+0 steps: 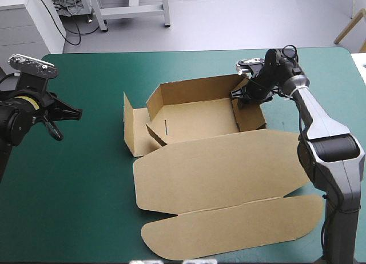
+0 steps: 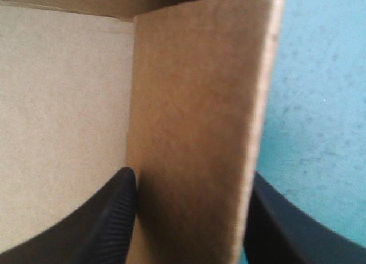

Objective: Fold the box

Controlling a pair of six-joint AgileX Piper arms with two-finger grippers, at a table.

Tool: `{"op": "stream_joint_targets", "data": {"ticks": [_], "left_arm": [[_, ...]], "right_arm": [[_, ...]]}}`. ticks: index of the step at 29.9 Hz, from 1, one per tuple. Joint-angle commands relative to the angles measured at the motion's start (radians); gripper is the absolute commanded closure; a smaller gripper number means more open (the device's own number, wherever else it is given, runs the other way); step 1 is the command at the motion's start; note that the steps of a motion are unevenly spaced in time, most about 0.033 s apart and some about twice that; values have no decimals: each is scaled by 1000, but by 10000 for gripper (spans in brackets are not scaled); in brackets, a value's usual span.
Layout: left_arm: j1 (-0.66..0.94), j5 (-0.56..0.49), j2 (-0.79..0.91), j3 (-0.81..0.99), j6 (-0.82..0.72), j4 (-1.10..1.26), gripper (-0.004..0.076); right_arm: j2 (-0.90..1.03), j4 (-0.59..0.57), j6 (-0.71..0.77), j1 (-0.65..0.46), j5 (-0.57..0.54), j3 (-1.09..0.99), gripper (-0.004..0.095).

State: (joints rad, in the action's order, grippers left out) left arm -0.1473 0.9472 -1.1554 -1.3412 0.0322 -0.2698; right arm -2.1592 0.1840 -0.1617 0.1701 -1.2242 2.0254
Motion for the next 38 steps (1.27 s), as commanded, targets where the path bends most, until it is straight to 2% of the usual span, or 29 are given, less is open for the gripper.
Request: {"op": "stream_joint_targets", "data": {"ticks": [1, 5, 6, 15, 24, 31, 35, 38], "left_arm": [[-1, -53, 23, -28, -4, -5, 708], [-1, -53, 23, -28, -4, -5, 708], [-1, -53, 23, -28, -4, -5, 708], [-1, -32, 23, -28, -4, -5, 708], [-1, 79, -5, -28, -4, -13, 708], [-1, 120, -73, -28, 32, -8, 709], [11, 108, -122, -28, 53, 29, 709], [76, 77, -159, -28, 117, 181, 709]], "right_arm": [[61, 7, -6, -3, 20, 30, 594], [61, 7, -6, -3, 20, 30, 884], [61, 7, -6, -3, 20, 30, 926], [89, 7, -20, -3, 20, 30, 927], [229, 23, -74, -41, 20, 30, 927], [375, 227, -185, -170, 20, 30, 928], [441, 268, -206, -245, 20, 30, 928], [478, 268, -211, -275, 20, 30, 927]]}}
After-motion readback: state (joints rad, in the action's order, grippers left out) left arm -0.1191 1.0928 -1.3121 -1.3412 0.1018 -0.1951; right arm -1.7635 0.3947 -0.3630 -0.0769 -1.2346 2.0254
